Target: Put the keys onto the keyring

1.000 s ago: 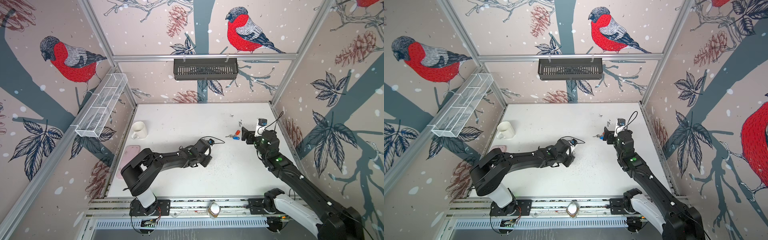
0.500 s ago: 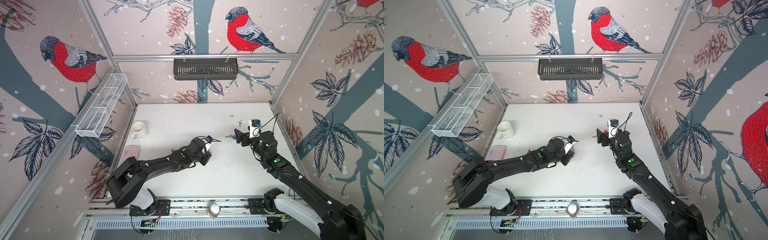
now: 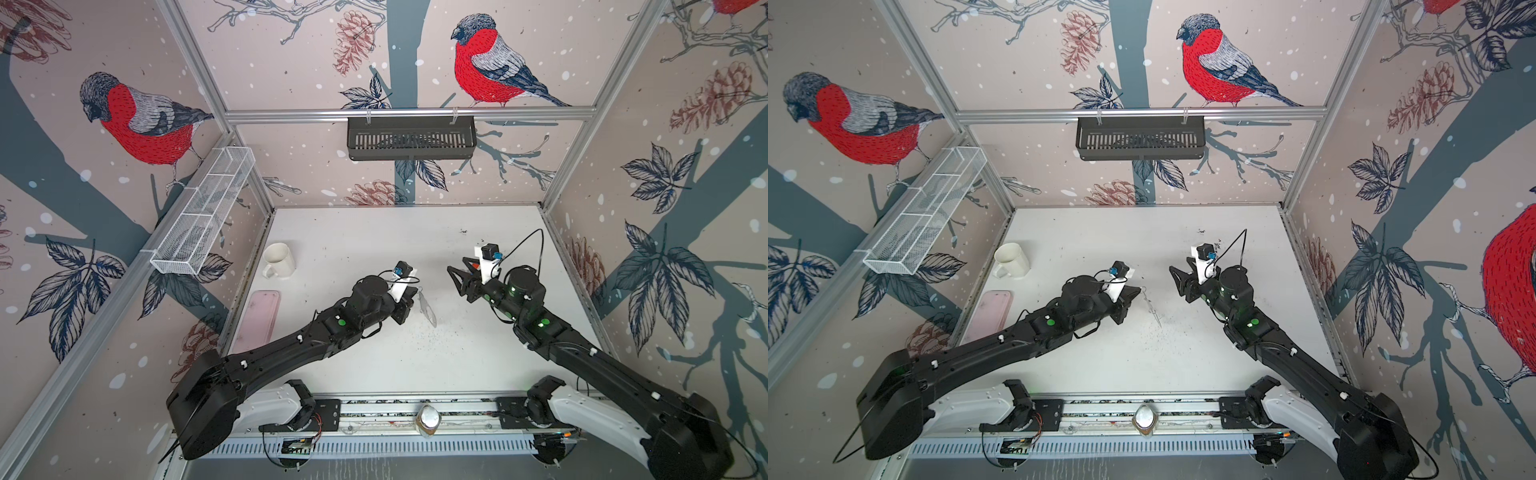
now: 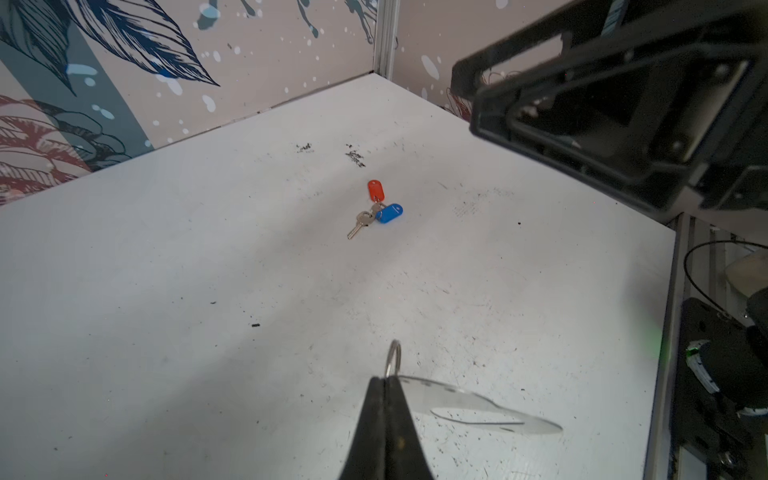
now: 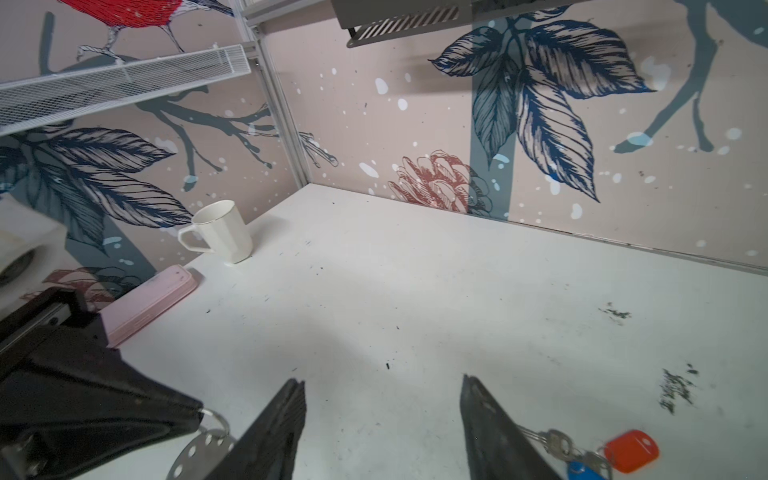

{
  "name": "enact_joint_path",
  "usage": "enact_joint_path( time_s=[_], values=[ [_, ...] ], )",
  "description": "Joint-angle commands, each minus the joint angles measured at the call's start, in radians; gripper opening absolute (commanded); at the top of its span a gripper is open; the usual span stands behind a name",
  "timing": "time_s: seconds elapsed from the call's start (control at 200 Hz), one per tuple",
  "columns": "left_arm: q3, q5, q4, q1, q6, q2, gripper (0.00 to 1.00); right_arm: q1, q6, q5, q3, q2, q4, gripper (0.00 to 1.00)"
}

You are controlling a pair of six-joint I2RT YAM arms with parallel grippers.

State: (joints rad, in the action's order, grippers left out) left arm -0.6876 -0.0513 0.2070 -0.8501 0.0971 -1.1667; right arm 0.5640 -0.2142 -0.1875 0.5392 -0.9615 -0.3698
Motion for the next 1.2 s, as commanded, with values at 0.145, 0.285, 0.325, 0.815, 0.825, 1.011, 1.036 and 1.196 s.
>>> enact_joint_path(
  time_s=[0.145,0.285,0.325,0.815,0.825,1.011,1.036,1.196],
  values=[
    [0.002,0.001,0.127,0.013,-0.002,0.074,0.0,0.075,-0.085,-0.156,-0.004,-0.033,-0.153,0.55],
    [0.004,-0.008,0.162,0.014,0.0,0.097,0.0,0.125,-0.061,-0.14,0.019,-0.062,-0.15,0.55],
    [0.005,-0.014,0.17,0.014,-0.002,0.102,0.0,0.133,-0.051,-0.13,0.028,-0.074,-0.142,0.54],
    [0.009,-0.016,0.224,0.015,0.001,0.129,0.0,0.206,0.04,-0.258,0.067,-0.118,-0.107,0.25],
    [0.009,-0.016,0.226,0.015,0.001,0.128,0.0,0.21,0.043,-0.26,0.067,-0.12,-0.107,0.25],
    [0.011,-0.017,0.238,0.014,0.007,0.121,0.0,0.258,0.089,-0.272,0.091,-0.145,-0.095,0.13],
    [0.012,-0.018,0.239,0.014,0.008,0.12,0.0,0.263,0.095,-0.274,0.096,-0.149,-0.094,0.12],
    [0.017,-0.022,0.242,0.014,0.013,0.118,0.0,0.281,0.115,-0.262,0.116,-0.171,-0.087,0.15]
  ],
)
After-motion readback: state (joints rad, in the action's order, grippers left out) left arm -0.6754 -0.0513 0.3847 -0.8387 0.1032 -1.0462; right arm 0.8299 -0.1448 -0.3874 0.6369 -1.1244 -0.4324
